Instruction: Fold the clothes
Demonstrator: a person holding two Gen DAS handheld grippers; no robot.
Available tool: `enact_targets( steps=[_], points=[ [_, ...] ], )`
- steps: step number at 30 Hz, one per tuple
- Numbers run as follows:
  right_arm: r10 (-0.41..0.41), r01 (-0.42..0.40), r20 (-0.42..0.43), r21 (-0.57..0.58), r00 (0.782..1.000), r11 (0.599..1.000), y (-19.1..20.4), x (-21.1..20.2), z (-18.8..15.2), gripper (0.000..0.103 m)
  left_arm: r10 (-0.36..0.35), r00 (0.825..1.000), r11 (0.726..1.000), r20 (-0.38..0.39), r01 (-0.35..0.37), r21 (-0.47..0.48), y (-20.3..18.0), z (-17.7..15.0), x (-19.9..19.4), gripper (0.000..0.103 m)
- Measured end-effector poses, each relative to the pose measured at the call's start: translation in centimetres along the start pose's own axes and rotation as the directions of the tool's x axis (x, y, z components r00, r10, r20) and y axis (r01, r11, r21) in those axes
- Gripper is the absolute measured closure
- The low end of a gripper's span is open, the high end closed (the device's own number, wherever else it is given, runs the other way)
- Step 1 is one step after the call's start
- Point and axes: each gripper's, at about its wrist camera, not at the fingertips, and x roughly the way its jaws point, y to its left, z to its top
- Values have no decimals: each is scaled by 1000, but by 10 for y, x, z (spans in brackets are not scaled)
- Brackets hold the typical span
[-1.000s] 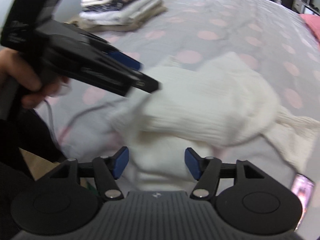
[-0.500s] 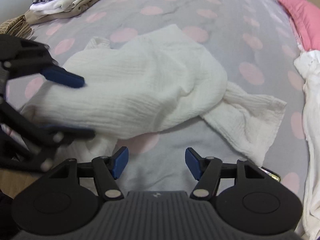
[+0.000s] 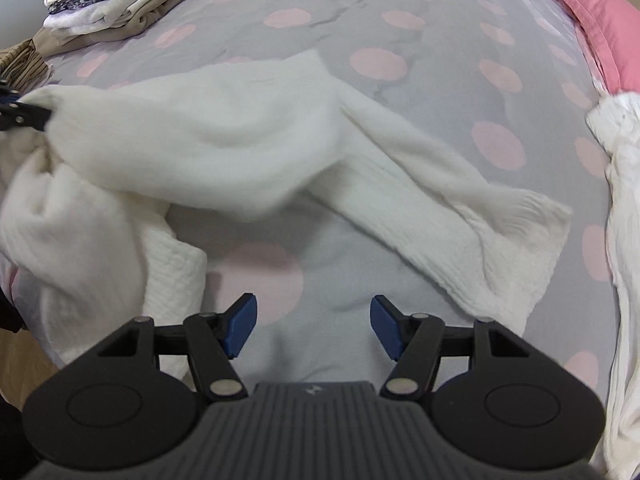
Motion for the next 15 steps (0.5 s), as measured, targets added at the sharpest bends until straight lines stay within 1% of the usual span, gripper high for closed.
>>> enact_targets(
  steps=[4,9,11,13,15],
  points=[
    [11,-10,21,-56,1000,998,8,6,19,37,73,997,996,-36,-75,-52,42,-8,5,96],
    [42,-35,49,-125,998,992,26,15,43,38,150,983,982,-105,-160,-97,79,-11,29,96],
    [56,-46,56,-161,997,986,35,20,52,38,137,983,981,-123,-152,-119,86,-12,38,94],
    [73,-60,63,-194,995,979,45,26,60,38,131,986,982,-106,-144,-125,86,-12,39,89],
    [95,-77,69,-230,993,970,55,32,68,38,132,988,986,-80,-139,-94,79,-12,33,86]
  ],
)
